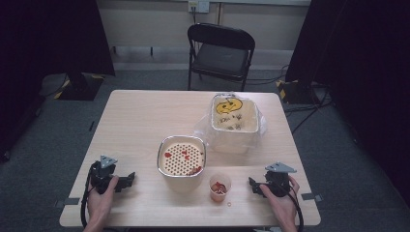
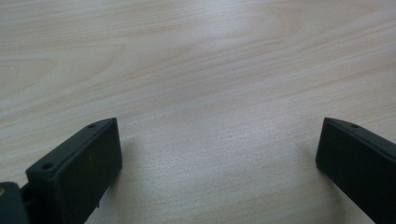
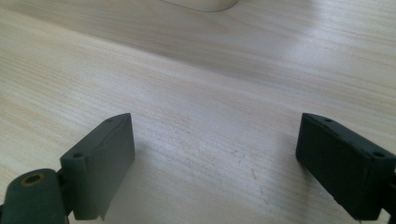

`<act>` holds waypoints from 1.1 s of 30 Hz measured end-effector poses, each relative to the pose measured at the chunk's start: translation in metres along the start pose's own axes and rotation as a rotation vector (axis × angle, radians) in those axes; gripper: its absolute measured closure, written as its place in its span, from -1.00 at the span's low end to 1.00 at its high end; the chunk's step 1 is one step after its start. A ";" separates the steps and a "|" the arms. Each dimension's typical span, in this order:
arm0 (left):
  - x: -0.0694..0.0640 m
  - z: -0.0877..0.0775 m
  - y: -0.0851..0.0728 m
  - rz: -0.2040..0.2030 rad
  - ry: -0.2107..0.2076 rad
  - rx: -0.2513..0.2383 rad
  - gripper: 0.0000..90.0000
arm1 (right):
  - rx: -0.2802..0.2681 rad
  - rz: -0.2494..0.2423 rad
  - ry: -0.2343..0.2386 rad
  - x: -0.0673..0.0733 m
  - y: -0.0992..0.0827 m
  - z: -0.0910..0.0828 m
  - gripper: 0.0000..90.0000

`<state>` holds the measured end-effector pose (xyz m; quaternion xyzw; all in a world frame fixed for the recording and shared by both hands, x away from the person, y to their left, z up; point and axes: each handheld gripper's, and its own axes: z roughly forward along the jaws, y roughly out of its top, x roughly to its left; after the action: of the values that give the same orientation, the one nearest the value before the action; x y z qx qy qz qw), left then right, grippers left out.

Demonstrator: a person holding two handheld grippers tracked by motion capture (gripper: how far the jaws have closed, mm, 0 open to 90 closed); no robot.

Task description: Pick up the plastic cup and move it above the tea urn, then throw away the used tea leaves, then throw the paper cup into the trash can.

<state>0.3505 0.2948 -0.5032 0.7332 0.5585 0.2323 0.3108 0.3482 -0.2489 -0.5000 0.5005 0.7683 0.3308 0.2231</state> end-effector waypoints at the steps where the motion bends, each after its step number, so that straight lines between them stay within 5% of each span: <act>1: 0.000 0.000 0.000 0.000 -0.001 0.000 -1.00 | 0.000 0.000 0.000 0.000 0.000 0.000 -0.76; 13: 0.000 0.000 0.000 0.001 -0.001 0.000 -1.00 | 0.005 0.022 -0.010 0.002 0.001 0.000 -0.72; 18: 0.000 0.000 0.000 0.000 0.000 -0.001 -1.00 | 0.006 0.036 0.027 0.004 0.002 -0.005 -0.67; 33: 0.000 0.000 0.000 -0.001 0.000 -0.001 -1.00 | -0.037 -0.051 0.106 0.041 0.008 -0.033 -0.59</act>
<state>0.3505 0.2947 -0.5032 0.7328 0.5587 0.2325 0.3111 0.3149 -0.2188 -0.4724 0.4584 0.7854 0.3651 0.1995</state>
